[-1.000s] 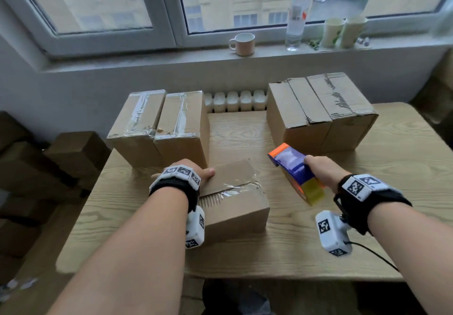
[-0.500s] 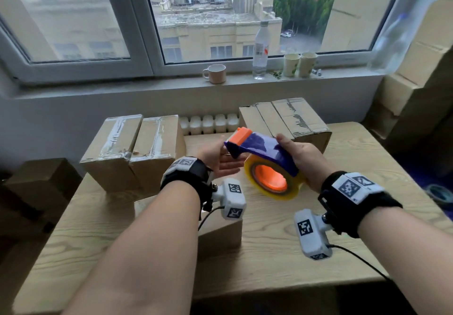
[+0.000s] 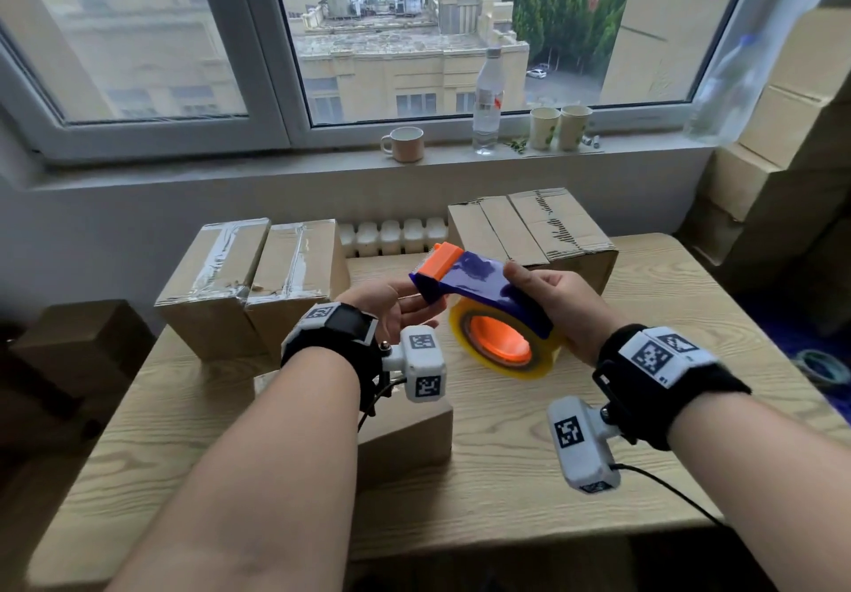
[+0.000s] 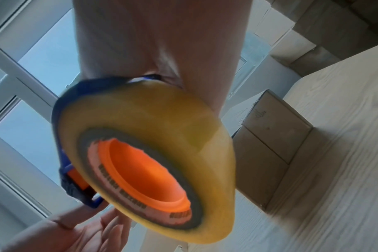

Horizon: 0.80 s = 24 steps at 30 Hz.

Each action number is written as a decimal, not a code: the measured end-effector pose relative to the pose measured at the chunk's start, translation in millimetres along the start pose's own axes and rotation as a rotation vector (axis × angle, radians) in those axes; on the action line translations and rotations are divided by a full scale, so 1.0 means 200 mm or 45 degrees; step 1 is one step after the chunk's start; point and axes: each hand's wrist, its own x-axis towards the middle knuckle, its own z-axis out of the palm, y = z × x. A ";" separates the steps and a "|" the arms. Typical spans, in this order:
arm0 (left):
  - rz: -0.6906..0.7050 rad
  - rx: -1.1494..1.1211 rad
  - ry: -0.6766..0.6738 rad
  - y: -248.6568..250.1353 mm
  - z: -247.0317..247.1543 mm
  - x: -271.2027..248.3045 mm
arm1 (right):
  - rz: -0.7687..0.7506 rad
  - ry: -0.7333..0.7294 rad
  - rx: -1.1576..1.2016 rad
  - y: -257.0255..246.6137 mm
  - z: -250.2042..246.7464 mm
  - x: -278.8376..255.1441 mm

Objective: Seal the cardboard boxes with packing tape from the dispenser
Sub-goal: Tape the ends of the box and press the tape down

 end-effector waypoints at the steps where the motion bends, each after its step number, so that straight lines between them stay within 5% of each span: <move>1: -0.024 0.023 0.006 0.00 -0.01 -0.01 | -0.001 -0.012 -0.006 0.00 0.00 -0.01; 10: -0.004 0.153 0.193 0.03 -0.03 -0.02 | -0.002 -0.342 -0.442 -0.08 0.07 -0.05; 13: 0.001 0.190 0.202 0.08 -0.07 -0.01 | -0.073 -0.254 -0.803 -0.11 0.12 -0.05; 19: -0.094 0.466 0.187 0.09 -0.16 0.10 | -0.178 -0.114 -0.989 -0.17 0.28 -0.07; 24: -0.128 0.612 0.109 0.08 -0.20 0.16 | -0.037 -0.054 -1.142 -0.24 0.39 -0.10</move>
